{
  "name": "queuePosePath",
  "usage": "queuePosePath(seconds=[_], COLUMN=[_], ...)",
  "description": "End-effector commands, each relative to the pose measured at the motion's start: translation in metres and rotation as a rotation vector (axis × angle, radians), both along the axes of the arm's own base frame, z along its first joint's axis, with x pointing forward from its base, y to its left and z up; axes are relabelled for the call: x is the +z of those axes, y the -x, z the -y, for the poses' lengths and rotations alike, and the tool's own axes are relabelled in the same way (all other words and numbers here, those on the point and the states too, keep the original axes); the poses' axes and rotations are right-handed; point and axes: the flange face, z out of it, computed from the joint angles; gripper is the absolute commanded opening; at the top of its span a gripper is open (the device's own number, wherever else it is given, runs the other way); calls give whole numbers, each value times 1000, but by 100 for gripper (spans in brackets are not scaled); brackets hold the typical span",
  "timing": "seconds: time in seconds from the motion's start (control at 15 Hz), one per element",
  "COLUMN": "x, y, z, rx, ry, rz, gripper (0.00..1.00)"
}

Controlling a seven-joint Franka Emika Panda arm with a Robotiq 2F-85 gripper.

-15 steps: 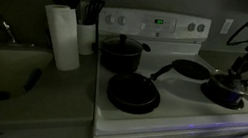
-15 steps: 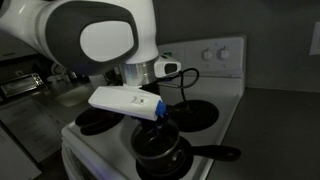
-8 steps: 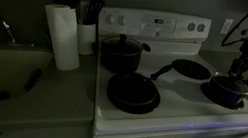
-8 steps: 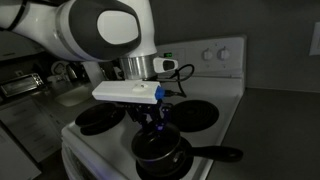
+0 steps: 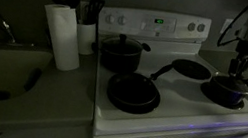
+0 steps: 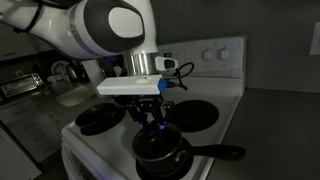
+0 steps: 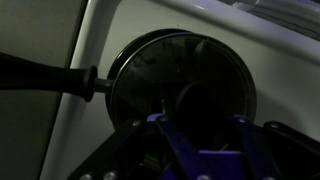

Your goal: Take the lid from the stove and put it on the right black pot

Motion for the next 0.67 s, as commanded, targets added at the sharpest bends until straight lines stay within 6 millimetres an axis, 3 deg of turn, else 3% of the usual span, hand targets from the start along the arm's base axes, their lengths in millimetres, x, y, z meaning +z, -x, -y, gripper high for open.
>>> queuePosePath(seconds=[0.0,0.2,0.6], x=[-24,-11,8], y=[-10,-16,-28], z=[2,-3,-10], rx=[22,48,105], ry=[52,105,209], rz=[-55,-48,-37], gripper=[77,98,100])
